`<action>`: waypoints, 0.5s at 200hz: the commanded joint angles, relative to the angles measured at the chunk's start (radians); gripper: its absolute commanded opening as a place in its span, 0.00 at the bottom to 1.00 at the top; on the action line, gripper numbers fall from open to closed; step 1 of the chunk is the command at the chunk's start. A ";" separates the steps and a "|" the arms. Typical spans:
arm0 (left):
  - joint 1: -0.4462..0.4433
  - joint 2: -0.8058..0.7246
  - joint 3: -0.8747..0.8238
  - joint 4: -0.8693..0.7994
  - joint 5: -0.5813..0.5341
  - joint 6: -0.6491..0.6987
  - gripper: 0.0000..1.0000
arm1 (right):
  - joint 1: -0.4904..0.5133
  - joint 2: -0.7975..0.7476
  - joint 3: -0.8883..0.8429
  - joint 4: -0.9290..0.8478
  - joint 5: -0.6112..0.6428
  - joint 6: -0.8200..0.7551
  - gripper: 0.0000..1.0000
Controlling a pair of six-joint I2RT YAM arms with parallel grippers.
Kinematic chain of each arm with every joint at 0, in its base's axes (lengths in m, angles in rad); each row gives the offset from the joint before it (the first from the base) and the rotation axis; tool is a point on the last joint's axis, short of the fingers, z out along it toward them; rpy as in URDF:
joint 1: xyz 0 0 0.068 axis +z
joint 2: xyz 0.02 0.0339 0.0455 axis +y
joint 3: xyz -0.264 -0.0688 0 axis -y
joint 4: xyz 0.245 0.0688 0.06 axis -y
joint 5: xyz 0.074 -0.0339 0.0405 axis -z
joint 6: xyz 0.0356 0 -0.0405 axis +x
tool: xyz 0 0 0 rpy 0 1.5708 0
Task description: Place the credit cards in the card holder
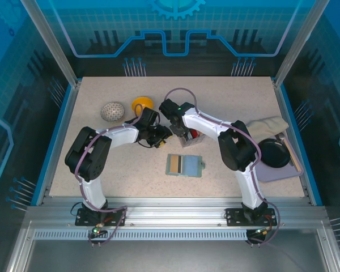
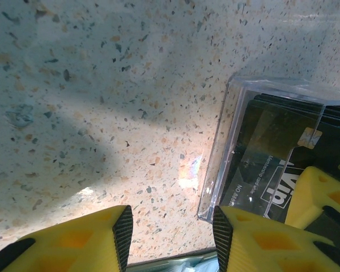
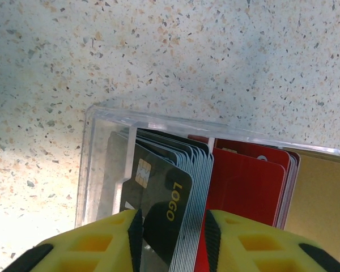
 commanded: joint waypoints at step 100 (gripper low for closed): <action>0.008 -0.026 -0.016 0.010 0.009 -0.023 0.45 | 0.002 -0.071 0.001 -0.023 0.032 -0.008 0.22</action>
